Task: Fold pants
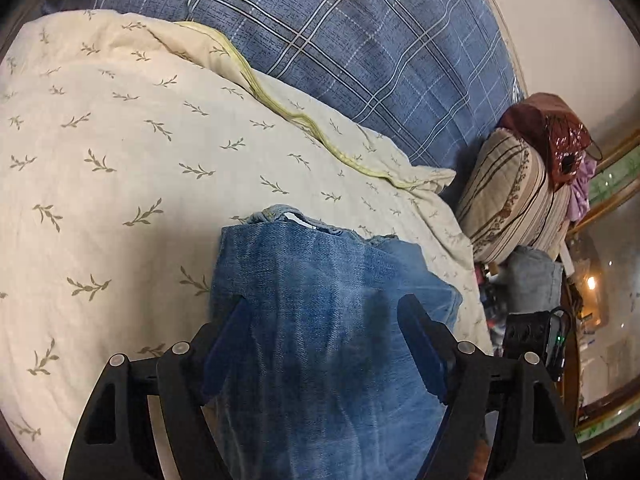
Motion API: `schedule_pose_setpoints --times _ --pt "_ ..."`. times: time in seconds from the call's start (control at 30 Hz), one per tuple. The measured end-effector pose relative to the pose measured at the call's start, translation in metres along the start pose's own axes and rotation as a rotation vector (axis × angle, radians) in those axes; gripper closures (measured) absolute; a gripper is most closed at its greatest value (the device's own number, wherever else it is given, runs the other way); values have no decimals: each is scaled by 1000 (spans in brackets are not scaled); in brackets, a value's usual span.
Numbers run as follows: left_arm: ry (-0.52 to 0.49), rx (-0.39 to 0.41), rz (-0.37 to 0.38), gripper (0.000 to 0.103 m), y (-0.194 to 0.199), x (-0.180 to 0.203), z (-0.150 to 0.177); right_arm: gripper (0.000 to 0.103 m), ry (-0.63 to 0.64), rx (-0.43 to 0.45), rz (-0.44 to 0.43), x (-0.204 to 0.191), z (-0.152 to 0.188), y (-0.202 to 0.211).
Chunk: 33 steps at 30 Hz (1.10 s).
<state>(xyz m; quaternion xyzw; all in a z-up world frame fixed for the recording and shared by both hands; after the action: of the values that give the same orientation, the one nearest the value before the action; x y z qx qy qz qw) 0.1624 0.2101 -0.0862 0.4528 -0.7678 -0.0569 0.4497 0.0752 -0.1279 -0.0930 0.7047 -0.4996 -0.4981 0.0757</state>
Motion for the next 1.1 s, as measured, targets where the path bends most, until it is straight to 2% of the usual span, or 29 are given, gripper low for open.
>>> schedule_pose_setpoints --times 0.1,0.17,0.2,0.23,0.27,0.3,0.33,0.4,0.43,0.47,0.53,0.63,0.77,0.83,0.93,1.03,1.1 --pt "54 -1 18 27 0 -3 -9 20 25 -15 -15 1 2 -7" --pt "52 -9 -50 27 2 -13 -12 20 14 -9 -46 4 2 -8" --pt "32 -28 -105 27 -1 -19 -9 20 5 0 -55 5 1 -8" --pt "20 -63 -128 27 -5 -23 -5 22 -2 5 -59 6 1 -8" --pt "23 -93 -121 28 -7 -23 0 24 -2 7 -59 7 0 -8" --pt "32 -119 -83 30 -10 -19 6 27 2 7 -57 6 0 -9" --pt "22 -123 -59 41 -11 -13 8 36 7 5 -60 5 0 -9" --pt "-33 -115 -63 52 -11 -1 9 50 52 0 -45 -1 -1 -6" --pt "-32 -110 -52 64 -10 1 8 57 86 -5 -39 -8 -5 -4" --pt "11 -101 -21 75 -5 1 4 61 122 -9 -39 -16 -11 -3" --pt "105 -61 40 78 7 -3 -8 63 197 6 -28 -32 -25 -2" --pt "95 26 7 79 23 3 -31 63 310 29 -43 -57 -53 -11" --pt "74 74 -74 79 21 6 -62 64 443 46 -33 -80 -87 -37" --pt "64 79 -99 79 7 -1 -72 64 441 63 -21 -78 -95 -52" --pt "111 66 -102 78 -22 -23 -63 64 401 60 22 -56 -87 -74" --pt "90 83 -130 76 -31 -27 -55 63 372 58 20 -46 -86 -82" --pt "79 88 -123 77 -30 -25 -56 63 368 56 18 -47 -87 -81"
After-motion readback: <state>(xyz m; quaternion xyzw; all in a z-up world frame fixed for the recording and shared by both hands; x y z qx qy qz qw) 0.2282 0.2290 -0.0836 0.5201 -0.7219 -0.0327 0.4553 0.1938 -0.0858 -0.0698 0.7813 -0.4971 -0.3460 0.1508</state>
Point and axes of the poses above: each gripper's, at about its wrist camera, not at the fingertips, and y roughly against the way its jaws point, x to its right, z to its underside, the point moved 4 cm from there along -y, roughly the way its jaws point, and after that the axes turned 15 degrees about x, right-handed, at the moved point
